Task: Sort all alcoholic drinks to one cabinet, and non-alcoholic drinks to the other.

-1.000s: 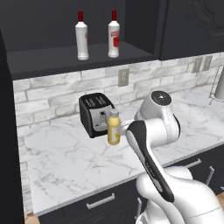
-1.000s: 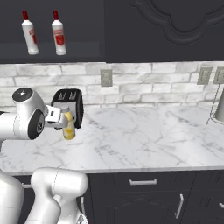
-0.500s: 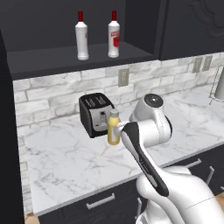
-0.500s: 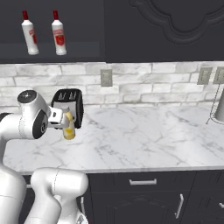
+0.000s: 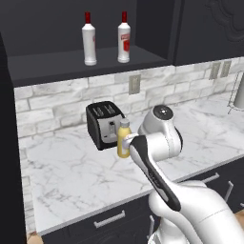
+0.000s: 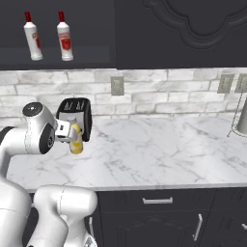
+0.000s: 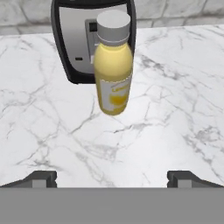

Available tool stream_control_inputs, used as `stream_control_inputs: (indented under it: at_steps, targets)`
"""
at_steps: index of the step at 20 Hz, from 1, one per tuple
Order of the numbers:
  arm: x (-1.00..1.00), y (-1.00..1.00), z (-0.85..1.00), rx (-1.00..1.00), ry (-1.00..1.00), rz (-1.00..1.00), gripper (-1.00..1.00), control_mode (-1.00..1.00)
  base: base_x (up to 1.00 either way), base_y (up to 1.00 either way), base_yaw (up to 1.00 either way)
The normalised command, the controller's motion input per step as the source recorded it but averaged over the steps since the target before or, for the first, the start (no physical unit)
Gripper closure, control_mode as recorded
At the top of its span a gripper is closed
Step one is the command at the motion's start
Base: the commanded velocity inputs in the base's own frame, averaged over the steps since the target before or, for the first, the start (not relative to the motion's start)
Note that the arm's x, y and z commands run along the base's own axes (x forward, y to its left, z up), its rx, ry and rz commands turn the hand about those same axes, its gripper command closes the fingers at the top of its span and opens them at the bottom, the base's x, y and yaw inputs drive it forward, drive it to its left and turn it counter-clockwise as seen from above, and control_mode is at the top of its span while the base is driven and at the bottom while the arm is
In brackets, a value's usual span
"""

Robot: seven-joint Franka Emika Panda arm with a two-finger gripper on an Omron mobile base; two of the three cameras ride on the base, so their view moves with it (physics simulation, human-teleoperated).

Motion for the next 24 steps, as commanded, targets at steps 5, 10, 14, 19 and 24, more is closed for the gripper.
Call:
stream_control_inputs:
  at_steps: [5,10,14,19,24]
  targets:
    - [0.1,0.05,-0.11,0.0,-0.04,0.0,-1.0,-1.0,0.0,0.0,0.0]
    - [0.09,0.02,-0.04,0.0,-0.02,0.0,-1.0,-1.0,0.0,0.0,0.0]
    - [0.11,0.0,-0.03,0.0,0.0,0.0,-1.0,-1.0,0.0,0.0,0.0]
    - [0.14,0.0,-0.08,0.0,0.0,0.0,-1.0,-1.0,0.0,0.0,0.0]
    - [0.16,0.03,-0.11,0.0,0.0,0.0,-1.0,-1.0,0.0,0.0,0.0]
